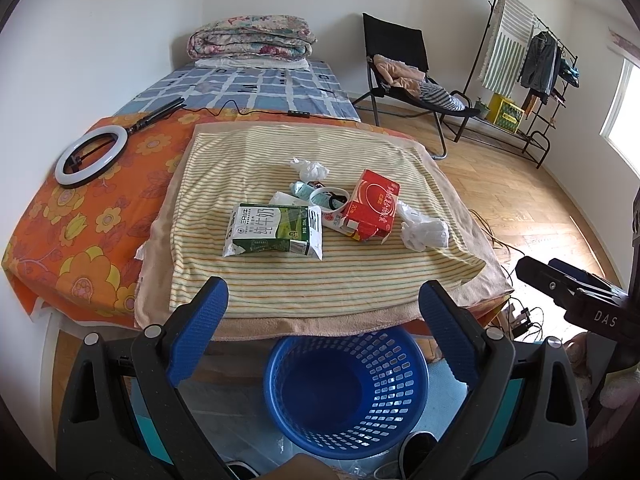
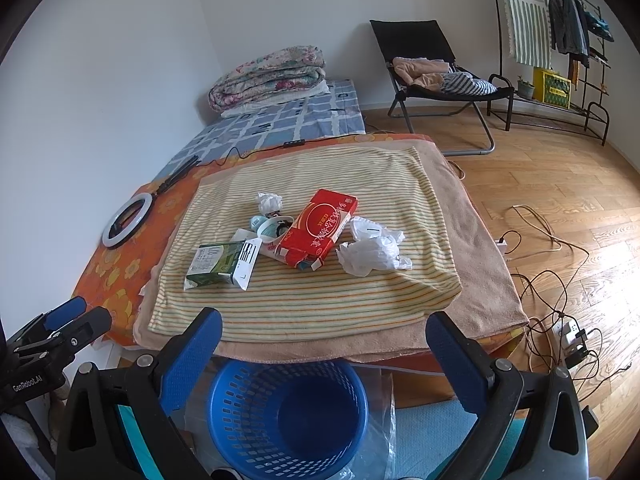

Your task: Collect trash

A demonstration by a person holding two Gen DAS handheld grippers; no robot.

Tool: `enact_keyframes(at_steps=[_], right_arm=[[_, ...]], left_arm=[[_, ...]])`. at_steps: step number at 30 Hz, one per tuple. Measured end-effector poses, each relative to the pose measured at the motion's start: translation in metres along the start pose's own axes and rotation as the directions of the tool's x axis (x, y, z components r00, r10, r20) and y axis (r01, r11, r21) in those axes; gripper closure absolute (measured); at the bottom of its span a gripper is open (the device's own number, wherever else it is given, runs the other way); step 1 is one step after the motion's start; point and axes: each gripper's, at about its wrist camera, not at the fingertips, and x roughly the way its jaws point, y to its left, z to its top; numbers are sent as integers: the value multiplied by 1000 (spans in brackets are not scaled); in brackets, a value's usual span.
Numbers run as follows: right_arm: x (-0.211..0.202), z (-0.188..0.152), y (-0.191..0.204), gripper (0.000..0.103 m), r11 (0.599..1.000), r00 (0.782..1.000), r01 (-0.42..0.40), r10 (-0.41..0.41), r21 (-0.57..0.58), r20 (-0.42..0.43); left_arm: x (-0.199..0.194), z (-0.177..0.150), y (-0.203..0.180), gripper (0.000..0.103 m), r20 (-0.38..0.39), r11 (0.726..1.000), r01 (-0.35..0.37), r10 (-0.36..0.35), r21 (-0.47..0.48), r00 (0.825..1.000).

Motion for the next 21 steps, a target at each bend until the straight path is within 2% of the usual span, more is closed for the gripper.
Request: enact_keyframes(at_steps=[15, 21], right_arm=[[10, -1, 2, 0, 1000, 1000, 6, -6, 0, -18], [16, 0, 2, 0, 1000, 1000, 8, -8, 0, -30]], left_arm=[[-4, 3, 6, 5, -7, 1000, -10, 10, -12, 1000], [10, 5, 17, 5, -24, 999, -25, 25, -24, 999]])
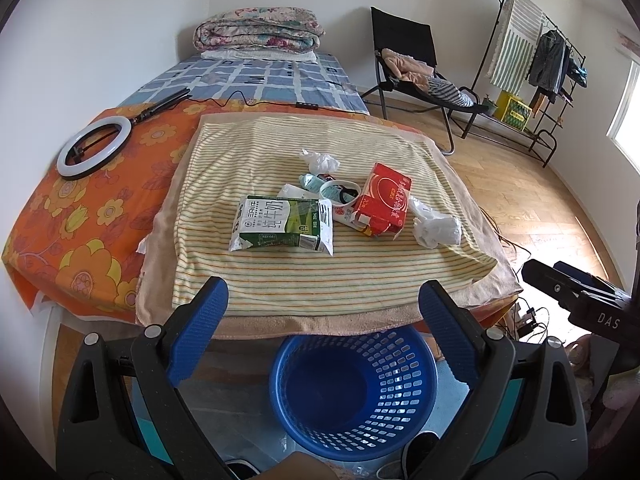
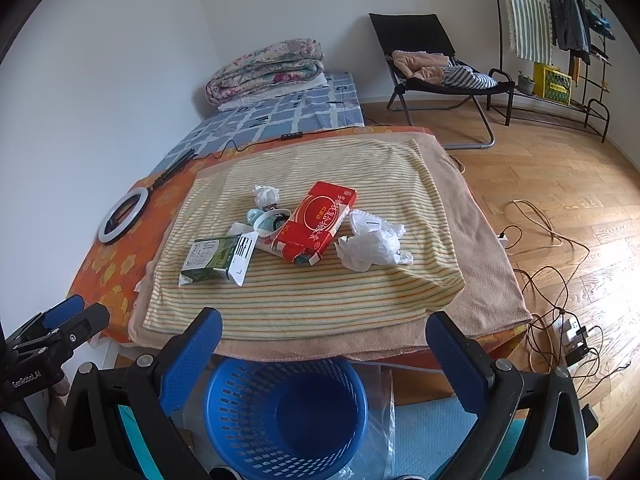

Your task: Collect trash

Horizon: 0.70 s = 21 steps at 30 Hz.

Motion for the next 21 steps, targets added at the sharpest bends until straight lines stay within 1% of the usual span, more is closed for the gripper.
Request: enact_keyframes(at_steps=[7, 9, 11, 13, 15, 17, 19, 21], right_arm=[[9, -1, -4, 0, 1000, 1000, 8, -8, 3, -8], [12, -2, -7, 0, 1000, 1000, 16, -16, 4, 2], [15, -2, -13, 0, 1000, 1000, 26, -26, 12, 17], [19, -2, -20, 0, 999, 999, 33, -34, 24, 24], [26, 1, -26, 0, 999, 999, 36, -37, 31, 18], [34, 4, -31, 0, 999, 999, 41, -42, 33, 3], [42, 7, -37, 0, 998, 999, 51, -51, 30, -14], [52, 12, -42, 0, 998, 998, 56, -55, 30, -33]], left_arm=[[20, -1, 15, 5, -21, 999, -46, 45, -25, 999], [29, -1, 22, 5, -38, 998, -45, 43, -35, 998], [39, 1, 28, 5, -56, 999, -35, 33, -28, 998], [48, 5, 33, 5, -66, 999, -39, 38, -19, 997], [58, 14, 35, 5, -68, 999, -33, 33, 11, 997], [69, 25, 36, 5, -70, 998, -41, 44, 47, 997], [82, 40, 38, 5, -72, 997, -15, 20, 72, 997], [99, 56, 41, 5, -92, 997, 2, 6, 80, 996]])
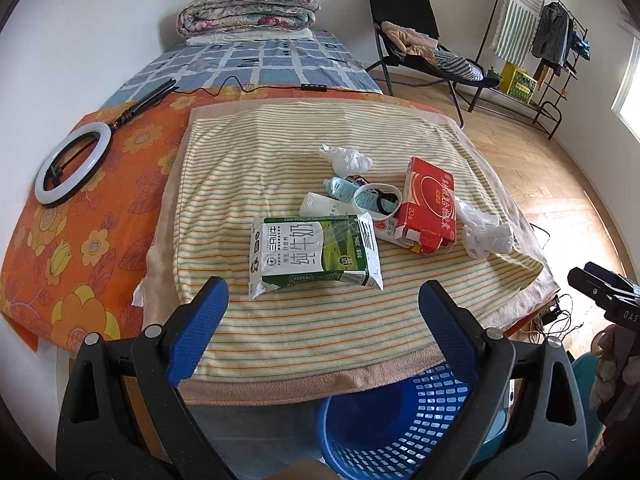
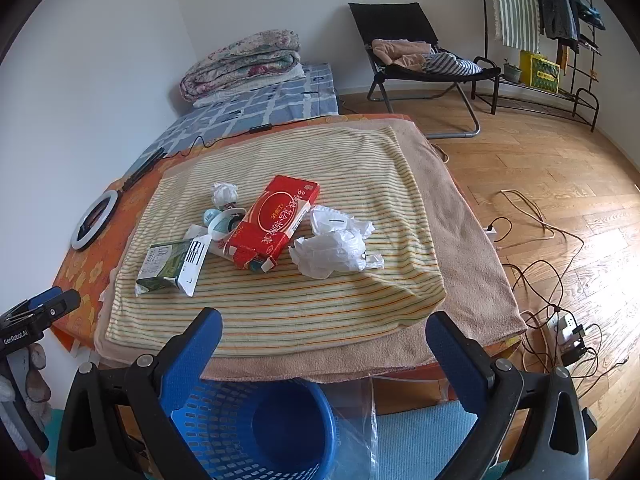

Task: Collect trash
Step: 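Grasp the green milk carton with the left tool while the right tool reaches the white bag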

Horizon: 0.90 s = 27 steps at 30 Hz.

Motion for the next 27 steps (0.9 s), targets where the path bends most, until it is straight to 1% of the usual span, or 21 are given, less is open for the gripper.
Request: enact_keyframes(at_steps=[3, 6, 7, 8, 10, 12, 13, 15, 16, 18, 20, 21, 22, 24, 25, 26, 27], right_arm=[[14, 7, -5, 0, 1000, 1000, -1, 1, 5, -23], [32, 16, -8, 0, 1000, 999, -5, 5, 10, -47], [39, 19, -9, 0, 1000, 998, -3, 3, 9, -58], [46, 22, -10, 0, 1000, 998, -5, 6, 9, -69], [61, 29, -12, 0, 1000, 996, -1, 2, 11, -91], [74, 36, -14, 0, 1000, 994, 2, 0, 17, -110], [80, 38, -15, 0, 1000, 993, 4, -2, 20, -115], [91, 42, -17, 0, 1000, 992, 8, -4, 27, -127], [95, 44, -18, 0, 1000, 991, 5, -1, 30, -131], [105, 46, -18, 0, 999, 990, 9, -4, 31, -140], [115, 46, -19, 3, 999, 987, 20, -14, 32, -162], [119, 46, -19, 3, 999, 984, 24, -18, 34, -177], [122, 46, -20, 3, 999, 982, 22, -15, 36, -189], [125, 44, -20, 3, 999, 980, 15, -9, 31, -200], [125, 44, -20, 3, 1000, 980, 14, -9, 23, -200], [126, 44, -20, 3, 1000, 981, 15, -11, 16, -196], [126, 44, -20, 3, 1000, 982, 14, -11, 14, -190]], left_arm=[[26, 25, 7, 5, -24, 1000, 27, -26, 17, 999], [63, 51, 22, 6, -87, 997, 76, -76, -7, 993], [77, 59, 27, 9, -107, 997, 78, -79, -16, 991], [92, 66, 33, 15, -124, 998, 59, -61, -19, 990], [119, 78, 41, 16, -159, 998, 56, -57, -7, 986], [144, 85, 49, 17, -190, 997, 80, -83, -22, 978], [155, 88, 53, 17, -212, 993, 113, -119, -40, 970], [177, 91, 57, 17, -262, 979, 187, -202, -81, 944], [185, 90, 58, 17, -281, 974, 206, -223, -90, 933], [200, 85, 60, 17, -334, 963, 246, -270, -112, 903], [207, 79, 62, 17, -379, 957, 257, -290, -138, 879], [207, 75, 62, 17, -390, 952, 268, -304, -145, 869], [205, 72, 63, 17, -392, 950, 276, -312, -147, 866], [194, 64, 63, 17, -385, 947, 290, -323, -142, 865], [188, 59, 63, 17, -383, 946, 292, -323, -137, 865], [181, 50, 63, 17, -379, 949, 286, -315, -134, 870], [173, 44, 61, 17, -381, 950, 285, -313, -130, 870]])
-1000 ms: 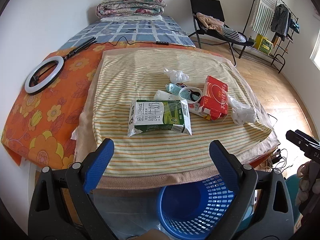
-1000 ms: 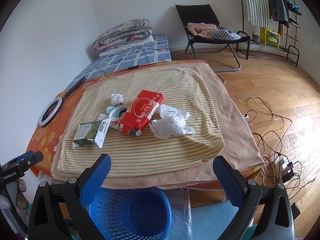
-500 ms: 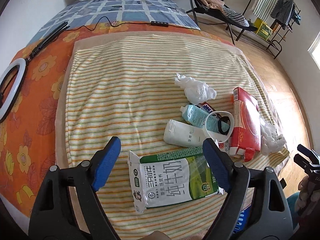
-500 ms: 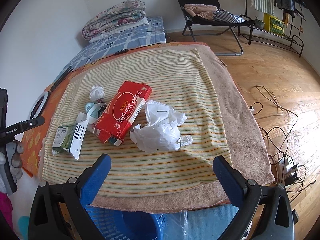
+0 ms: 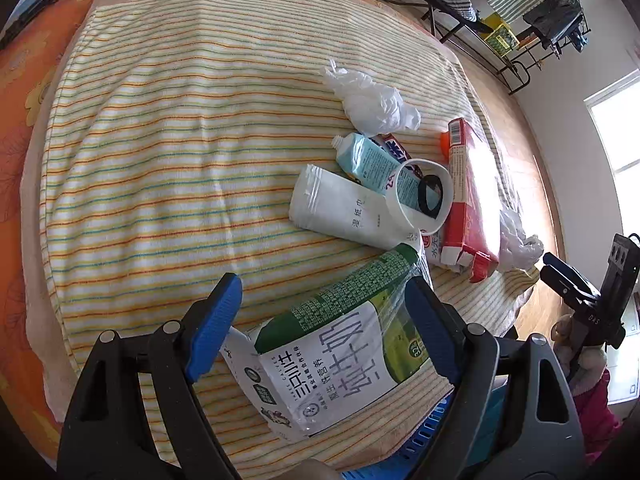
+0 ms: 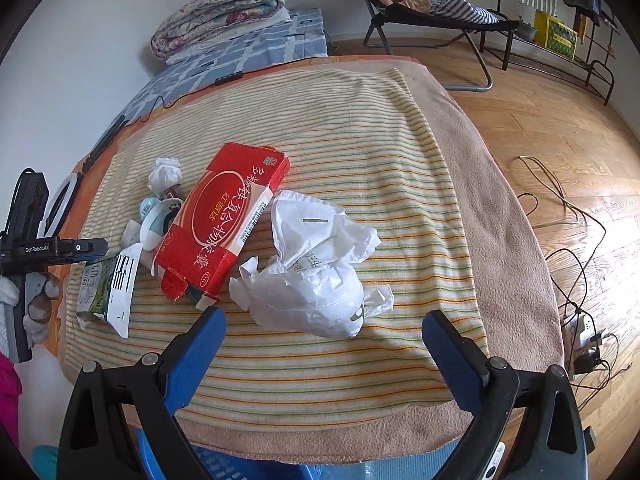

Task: Collect trash
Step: 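Grasp the green milk carton with the left tool while the right tool reaches the white bag, then lift the milk carton with the left tool while the right tool grasps the white bag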

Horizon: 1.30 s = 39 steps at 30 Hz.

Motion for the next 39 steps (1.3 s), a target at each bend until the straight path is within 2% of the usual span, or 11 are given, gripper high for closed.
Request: enact_keyframes(at_steps=[3, 7, 9, 13, 17, 21, 24, 26, 33, 36, 39], right_arm=[[-1, 0, -4, 3, 1000, 1000, -11, 11, 19, 6], [-3, 0, -6, 3, 999, 999, -32, 32, 36, 3], [-5, 0, -6, 3, 999, 999, -31, 31, 40, 13], [-6, 5, -6, 3, 998, 999, -40, 39, 48, 22], [5, 13, -11, 2, 999, 1000, -24, 24, 45, 5], [23, 22, -24, 2, 996, 999, -22, 24, 83, -35], [35, 27, -28, 3, 996, 998, -22, 27, 81, -56], [41, 28, -28, 4, 997, 998, -4, 9, 72, -69], [40, 25, -17, 14, 999, 996, -38, 40, 35, -77], [39, 23, -15, 31, 999, 996, -45, 47, 29, -80], [40, 19, -19, 58, 994, 991, -89, 94, 60, -94]], left_arm=[[-3, -29, -22, 17, -19, 994, -59, 61, 97, 998], [8, -59, -55, 13, -20, 952, -177, 188, 248, 982], [11, -69, -69, 6, 2, 936, -209, 217, 283, 976], [15, -73, -87, 5, 5, 915, -236, 248, 328, 969], [21, -80, -105, 5, 20, 873, -278, 295, 401, 955], [38, -91, -116, 5, 34, 812, -354, 382, 464, 923], [46, -97, -116, 7, 44, 824, -360, 381, 438, 924], [47, -97, -116, 21, 62, 839, -365, 373, 404, 926], [17, -95, -103, 22, 108, 898, -332, 314, 289, 943], [10, -88, -92, 24, 115, 914, -313, 292, 260, 949], [-1, -95, -89, 25, 137, 910, -326, 299, 255, 944]])
